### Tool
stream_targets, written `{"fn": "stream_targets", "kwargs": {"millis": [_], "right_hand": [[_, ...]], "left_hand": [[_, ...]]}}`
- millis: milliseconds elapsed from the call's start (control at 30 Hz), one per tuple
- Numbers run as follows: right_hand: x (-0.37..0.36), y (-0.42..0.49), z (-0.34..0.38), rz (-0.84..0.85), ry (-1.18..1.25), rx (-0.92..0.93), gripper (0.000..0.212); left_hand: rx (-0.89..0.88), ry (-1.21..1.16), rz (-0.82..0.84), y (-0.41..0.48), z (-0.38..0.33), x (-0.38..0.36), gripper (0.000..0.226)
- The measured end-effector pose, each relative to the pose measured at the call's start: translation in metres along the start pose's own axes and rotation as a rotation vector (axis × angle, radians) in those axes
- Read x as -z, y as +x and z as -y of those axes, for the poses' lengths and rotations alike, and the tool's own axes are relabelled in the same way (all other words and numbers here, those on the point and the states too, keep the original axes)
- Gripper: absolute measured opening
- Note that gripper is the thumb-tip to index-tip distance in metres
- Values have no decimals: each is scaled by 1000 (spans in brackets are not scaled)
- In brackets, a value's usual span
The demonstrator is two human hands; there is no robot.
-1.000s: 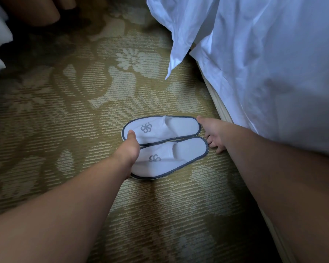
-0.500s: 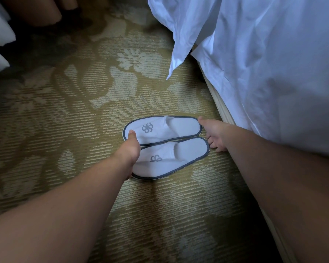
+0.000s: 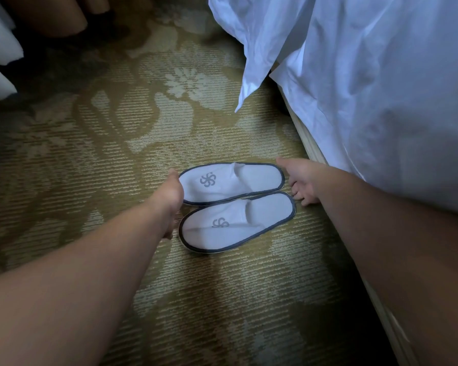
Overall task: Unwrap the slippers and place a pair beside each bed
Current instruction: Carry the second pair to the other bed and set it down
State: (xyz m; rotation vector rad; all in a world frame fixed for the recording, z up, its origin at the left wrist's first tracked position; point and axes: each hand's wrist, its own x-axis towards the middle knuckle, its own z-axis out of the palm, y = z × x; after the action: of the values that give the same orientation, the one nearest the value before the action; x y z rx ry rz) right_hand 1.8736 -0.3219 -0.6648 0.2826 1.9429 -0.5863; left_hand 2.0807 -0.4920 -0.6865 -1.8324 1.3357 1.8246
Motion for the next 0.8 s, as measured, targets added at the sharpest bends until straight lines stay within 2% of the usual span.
{"fn": "stream_targets", "kwargs": {"millis": [200, 400, 667, 800], "right_hand": [[5, 5, 22, 24, 62, 43, 102], [5, 16, 34, 15, 76, 53, 105], [4, 25, 33, 2, 114, 57, 102], [2, 27, 33, 11, 112, 64, 100]], "left_hand": [[-67, -103, -38, 13, -23, 13, 88], [-175, -82, -24, 23, -26, 5, 88], [-169, -54, 3, 32, -19, -1, 94], [-191, -66, -27, 30, -18, -5, 89]]}}
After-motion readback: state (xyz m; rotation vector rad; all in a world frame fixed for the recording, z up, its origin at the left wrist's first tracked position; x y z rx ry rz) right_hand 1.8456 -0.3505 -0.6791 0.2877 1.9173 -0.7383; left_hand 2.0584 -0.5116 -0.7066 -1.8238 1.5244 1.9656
